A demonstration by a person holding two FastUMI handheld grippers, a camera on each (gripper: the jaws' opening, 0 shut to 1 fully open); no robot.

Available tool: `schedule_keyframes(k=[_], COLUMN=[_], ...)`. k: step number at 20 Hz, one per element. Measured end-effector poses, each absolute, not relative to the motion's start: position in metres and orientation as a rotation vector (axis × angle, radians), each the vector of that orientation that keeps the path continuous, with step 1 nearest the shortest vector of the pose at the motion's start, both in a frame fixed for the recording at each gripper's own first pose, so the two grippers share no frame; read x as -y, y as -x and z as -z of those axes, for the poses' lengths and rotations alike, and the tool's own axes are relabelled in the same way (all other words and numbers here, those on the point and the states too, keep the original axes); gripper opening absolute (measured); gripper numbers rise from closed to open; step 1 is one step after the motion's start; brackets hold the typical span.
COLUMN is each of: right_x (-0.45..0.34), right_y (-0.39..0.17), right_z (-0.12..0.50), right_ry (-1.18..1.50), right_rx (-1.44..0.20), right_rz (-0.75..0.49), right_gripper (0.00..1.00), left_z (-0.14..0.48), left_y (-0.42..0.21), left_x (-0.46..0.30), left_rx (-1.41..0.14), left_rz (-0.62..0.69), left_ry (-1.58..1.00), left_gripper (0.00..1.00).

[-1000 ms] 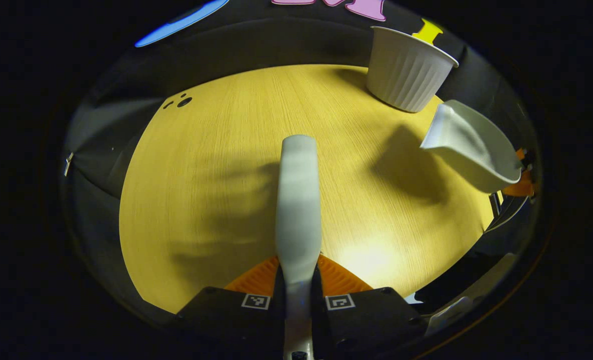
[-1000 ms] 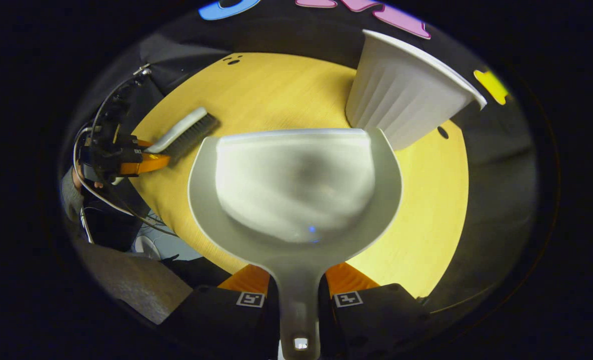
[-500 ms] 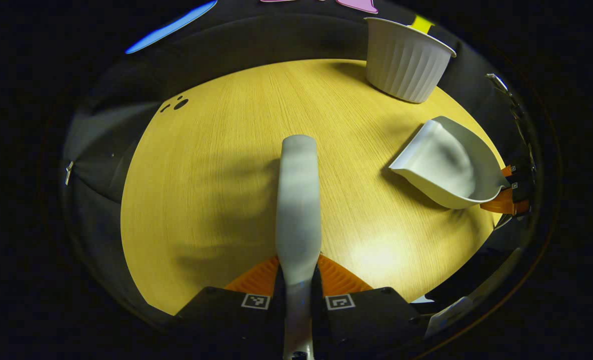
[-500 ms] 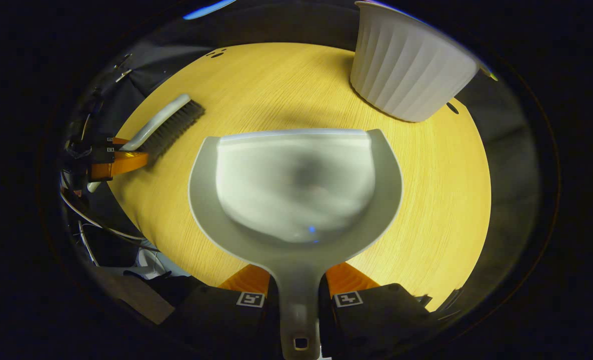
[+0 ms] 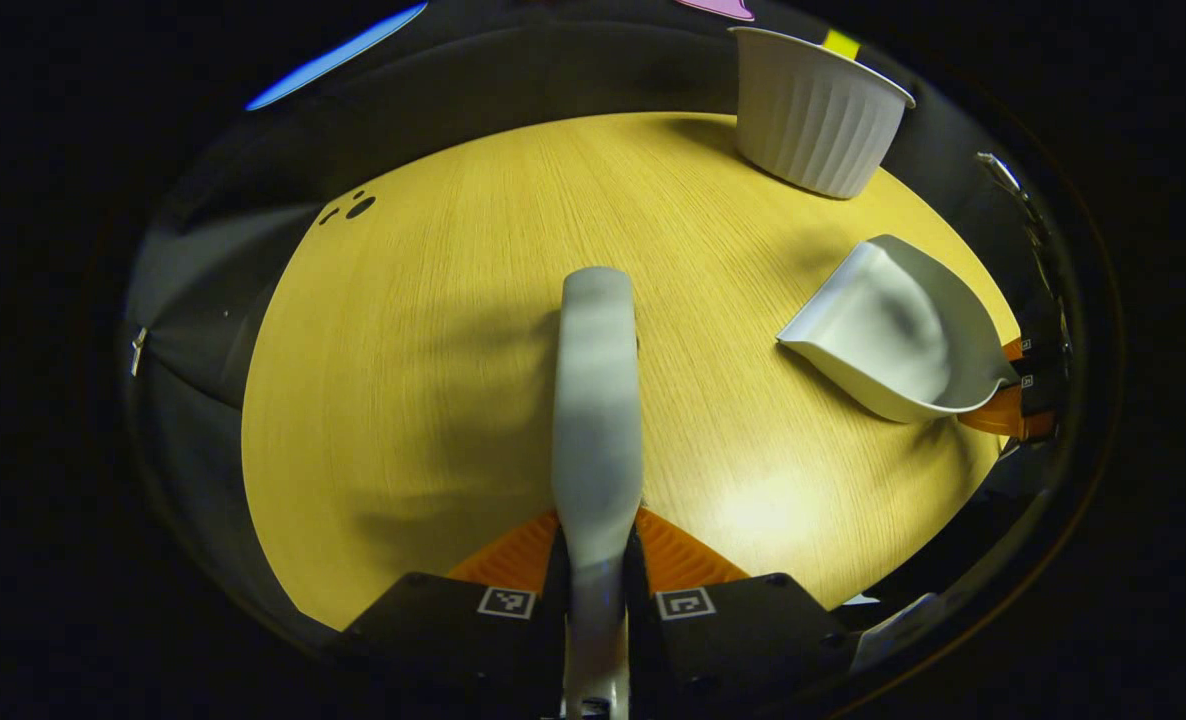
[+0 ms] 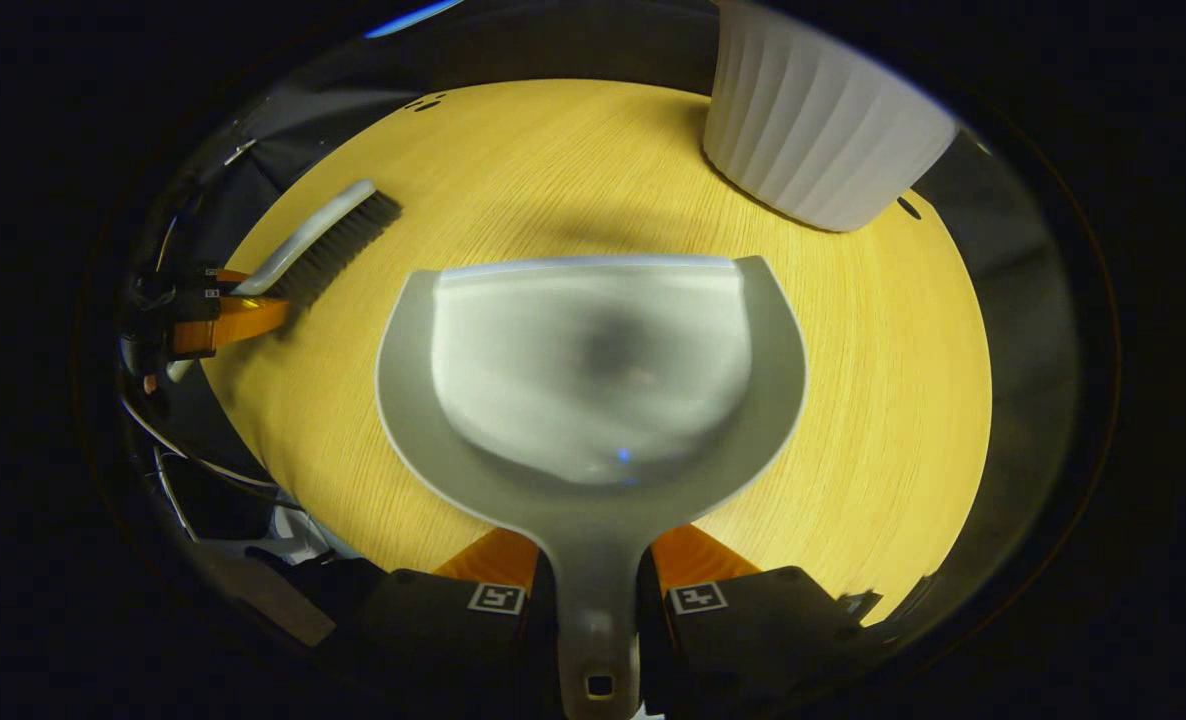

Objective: Pick up the small broom and dustpan from the desktop, sweep the trash into the dustpan with the broom, and then empty the trash into the garbage bin.

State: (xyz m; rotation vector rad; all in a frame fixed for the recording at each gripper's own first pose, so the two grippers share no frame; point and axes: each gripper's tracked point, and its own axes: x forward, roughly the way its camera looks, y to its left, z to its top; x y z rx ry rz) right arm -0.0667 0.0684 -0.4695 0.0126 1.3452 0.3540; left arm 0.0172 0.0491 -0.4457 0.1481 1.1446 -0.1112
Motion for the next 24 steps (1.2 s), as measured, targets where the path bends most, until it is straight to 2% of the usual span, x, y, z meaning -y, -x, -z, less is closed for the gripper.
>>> schedule_keyframes(k=[2,3,5,6,7,10,11,12,14,17,18,20,22,24], right_x=[-0.067,-0.067,-0.067,-0.066,-0.065,-0.059,-0.057,-0.054,-0.051,-0.047,-0.046,-0.046,-0.045,-0.046], right_y=[0.067,0.070,0.070,0.070,0.071,0.072,0.073,0.072,0.067,0.054,0.048,0.036,0.022,0.007], right_z=[0.469,0.472,0.467,0.464,0.458,0.436,0.428,0.418,0.390,0.352,0.338,0.309,0.276,0.245], right_ry=[-0.005,-0.004,-0.017,-0.020,-0.020,-0.020,-0.023,-0.030,-0.051,-0.070,-0.076,-0.087,-0.097,-0.105], right_rx=[-1.354,-1.353,-1.354,-1.351,-1.344,-1.315,-1.303,-1.284,-1.226,-1.119,-1.078,-0.986,-0.883,-0.783], right_rz=[-0.360,-0.358,-0.358,-0.359,-0.363,-0.374,-0.375,-0.372,-0.372,-0.375,-0.375,-0.377,-0.378,-0.377], right_gripper=[0.41,0.39,0.40,0.40,0.41,0.41,0.41,0.41,0.40,0.43,0.38,0.40,0.38,0.40], left_z=[0.446,0.446,0.442,0.440,0.436,0.423,0.416,0.409,0.390,0.361,0.349,0.322,0.287,0.249], left_y=[-0.015,-0.015,-0.014,-0.013,-0.012,-0.008,-0.008,-0.006,-0.002,0.001,-0.001,-0.007,-0.015,-0.028], left_x=[-0.050,-0.049,-0.052,-0.053,-0.055,-0.059,-0.062,-0.064,-0.062,-0.056,-0.054,-0.050,-0.042,-0.032], left_rx=[-1.151,-1.154,-1.147,-1.139,-1.133,-1.108,-1.096,-1.082,-1.049,-0.989,-0.959,-0.889,-0.786,-0.669], left_rz=[0.115,0.117,0.106,0.101,0.100,0.095,0.090,0.084,0.082,0.083,0.081,0.068,0.057,0.059], left_ry=[-0.155,-0.158,-0.169,-0.176,-0.183,-0.204,-0.210,-0.214,-0.205,-0.183,-0.176,-0.162,-0.128,-0.073], left_gripper=[0.30,0.30,0.31,0.26,0.31,0.34,0.39,0.36,0.43,0.43,0.43,0.43,0.43,0.43])
